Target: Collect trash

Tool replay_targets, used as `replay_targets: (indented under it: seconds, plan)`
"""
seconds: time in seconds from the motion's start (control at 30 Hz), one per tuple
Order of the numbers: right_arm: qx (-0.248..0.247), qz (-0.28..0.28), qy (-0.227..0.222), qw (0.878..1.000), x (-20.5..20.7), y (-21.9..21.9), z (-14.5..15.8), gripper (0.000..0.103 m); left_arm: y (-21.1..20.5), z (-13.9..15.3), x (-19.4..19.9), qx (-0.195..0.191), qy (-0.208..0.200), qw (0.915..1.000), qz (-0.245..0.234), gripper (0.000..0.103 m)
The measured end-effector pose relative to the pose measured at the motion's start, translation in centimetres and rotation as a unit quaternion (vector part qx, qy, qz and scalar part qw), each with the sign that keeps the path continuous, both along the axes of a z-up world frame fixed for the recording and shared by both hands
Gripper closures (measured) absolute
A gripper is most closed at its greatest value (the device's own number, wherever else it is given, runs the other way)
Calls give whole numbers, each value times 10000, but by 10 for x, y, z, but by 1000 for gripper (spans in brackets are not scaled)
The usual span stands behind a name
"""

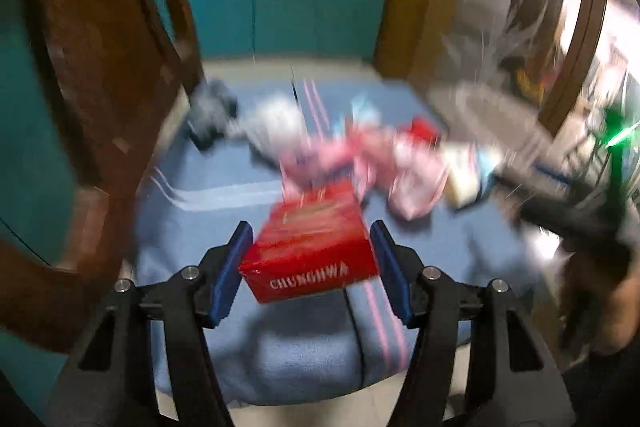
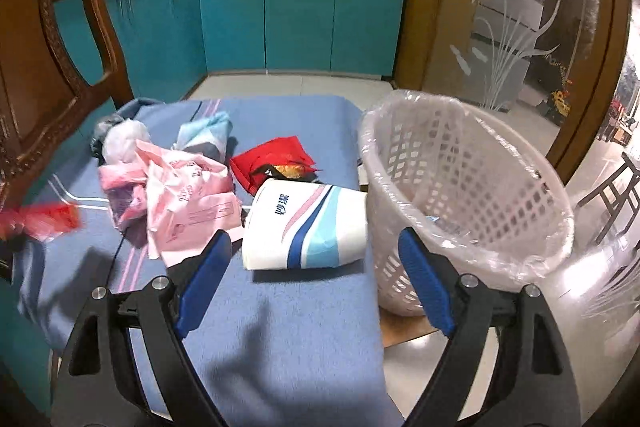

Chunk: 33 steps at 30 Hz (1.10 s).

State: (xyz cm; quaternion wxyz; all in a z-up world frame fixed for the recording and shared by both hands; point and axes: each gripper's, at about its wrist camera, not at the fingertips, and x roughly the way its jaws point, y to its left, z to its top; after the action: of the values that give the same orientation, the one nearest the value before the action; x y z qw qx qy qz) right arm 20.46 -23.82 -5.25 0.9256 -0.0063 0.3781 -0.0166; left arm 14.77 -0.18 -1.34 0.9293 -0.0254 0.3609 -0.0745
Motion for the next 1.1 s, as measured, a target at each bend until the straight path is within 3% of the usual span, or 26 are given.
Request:
replay_targets:
  seconds: [0.17,0.23,0.27,0.3,0.37,0.43,0.5,0.57,0.67,0.73,0.8,0.83,0.87,0.97,1.03,1.07,1.1]
  plan:
    - [31,-40,303,9995,20,6,-15,19,23,41,-30,-342,-827,9951,417,42]
    - [3,-45,416,9991,29,10,-20,19,26,47,-32,-330,-959,9939,441,45]
    - [-14,-33,455,9990,32,13,-24,18,27,47,-32,-324,-968,9938,441,59]
    - [-41,-32,485,9988,35,14,-28,18,28,47,-32,-331,-937,9941,429,66]
    - [-117,-33,576,9983,42,15,-38,18,28,44,-30,-365,-824,9952,387,71]
    - [-40,-20,638,9980,43,12,-41,31,28,42,-29,-332,-758,9959,362,75]
    - [200,40,698,9974,41,8,-36,58,28,38,-28,-306,-679,9967,332,75]
    - [335,89,579,9977,34,5,-24,75,30,35,-26,-304,-615,9970,363,75]
    - [533,154,385,9977,20,2,-6,90,35,29,-22,-351,-468,9974,415,75]
    - [544,193,348,9977,14,3,0,91,34,21,-15,-314,-195,9989,304,72]
    - [593,278,448,9968,11,4,-2,89,32,10,-10,-219,110,9995,192,46]
    - [580,334,539,9963,12,5,-6,88,31,4,-11,-128,180,9995,229,20]
    - [559,418,665,9953,13,6,-11,86,30,1,-12,-53,189,9995,265,14]
    - [499,494,805,9943,15,9,-21,84,19,-16,-8,343,503,9980,149,10]
    - [483,447,784,9947,15,9,-21,59,12,-30,-4,609,692,9955,205,10]
    - [457,391,720,9956,15,8,-21,35,11,-34,-3,688,720,9947,242,10]
    - [403,306,596,9969,14,6,-19,30,9,-39,-1,823,746,9933,306,9]
